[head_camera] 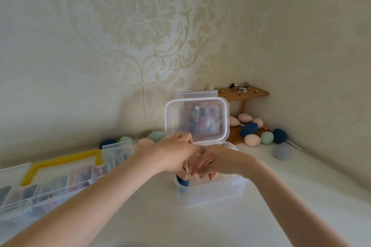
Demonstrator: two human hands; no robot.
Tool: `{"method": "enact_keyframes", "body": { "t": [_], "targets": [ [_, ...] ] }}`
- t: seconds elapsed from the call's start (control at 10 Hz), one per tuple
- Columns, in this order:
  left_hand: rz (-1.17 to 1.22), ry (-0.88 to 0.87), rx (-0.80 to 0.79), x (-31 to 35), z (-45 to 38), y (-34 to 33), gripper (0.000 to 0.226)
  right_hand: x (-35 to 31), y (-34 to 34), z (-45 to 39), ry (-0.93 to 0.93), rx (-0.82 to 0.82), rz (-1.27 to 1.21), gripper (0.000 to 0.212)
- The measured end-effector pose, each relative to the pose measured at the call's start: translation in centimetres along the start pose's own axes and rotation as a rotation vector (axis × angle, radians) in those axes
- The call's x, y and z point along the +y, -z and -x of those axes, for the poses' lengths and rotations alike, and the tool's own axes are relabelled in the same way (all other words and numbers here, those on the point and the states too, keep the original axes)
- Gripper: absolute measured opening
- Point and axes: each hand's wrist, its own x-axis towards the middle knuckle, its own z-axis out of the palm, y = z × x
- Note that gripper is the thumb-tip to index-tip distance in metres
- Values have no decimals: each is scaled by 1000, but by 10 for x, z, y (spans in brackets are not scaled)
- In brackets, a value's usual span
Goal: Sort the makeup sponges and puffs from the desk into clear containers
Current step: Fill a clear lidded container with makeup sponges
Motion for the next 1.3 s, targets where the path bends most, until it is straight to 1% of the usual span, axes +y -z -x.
{"method": "enact_keyframes", "body": {
  "t": [0.1, 0.2, 0.3, 0.4, 0.5, 0.6, 0.7, 0.8, 0.9, 1.0, 1.1, 1.2, 1.3],
  "targets": [
    [-57, -8, -27, 3, -11, -2, 61, 8, 11, 8, -22, -46, -86, 20],
    [-107, 1, -35, 5, -20, -6, 62, 24, 34, 23, -4, 66, -378, 20],
    [-105, -8, -42, 8, -23, -4, 70, 59, 63, 15, -222, 493, -535, 17],
    [-90, -17, -38, 10, -24, -3, 71, 102, 65, -7, -509, 611, -11, 22],
    [-92, -11, -53, 9, -22, -2, 73, 154, 46, -24, -435, 368, 448, 36],
    [-88, -13, -66, 5, -22, -1, 75, 150, 41, -31, -436, 531, 404, 31],
    [-91, -17, -80, 4, -23, -1, 75, 115, 55, -19, -344, 798, 257, 23],
    [-90, -23, -108, 4, -24, 0, 75, 69, 81, 13, -77, 661, -236, 23],
    [-86, -15, -140, 5, -24, 2, 75, 32, 75, 40, 40, 164, -436, 24],
    [-94, -19, -163, 8, -23, 5, 67, 17, 47, 28, -27, 39, -30, 30],
    [-78, -6, -185, 10, -19, 8, 55, 12, 24, 16, 16, 57, 195, 29],
    [68, 44, -155, 11, -15, 12, 57, 11, 11, 15, 57, 104, 266, 30],
    [141, 78, -128, 11, -15, 13, 58, 4, -1, 15, 39, 213, 394, 9]
  ]
}}
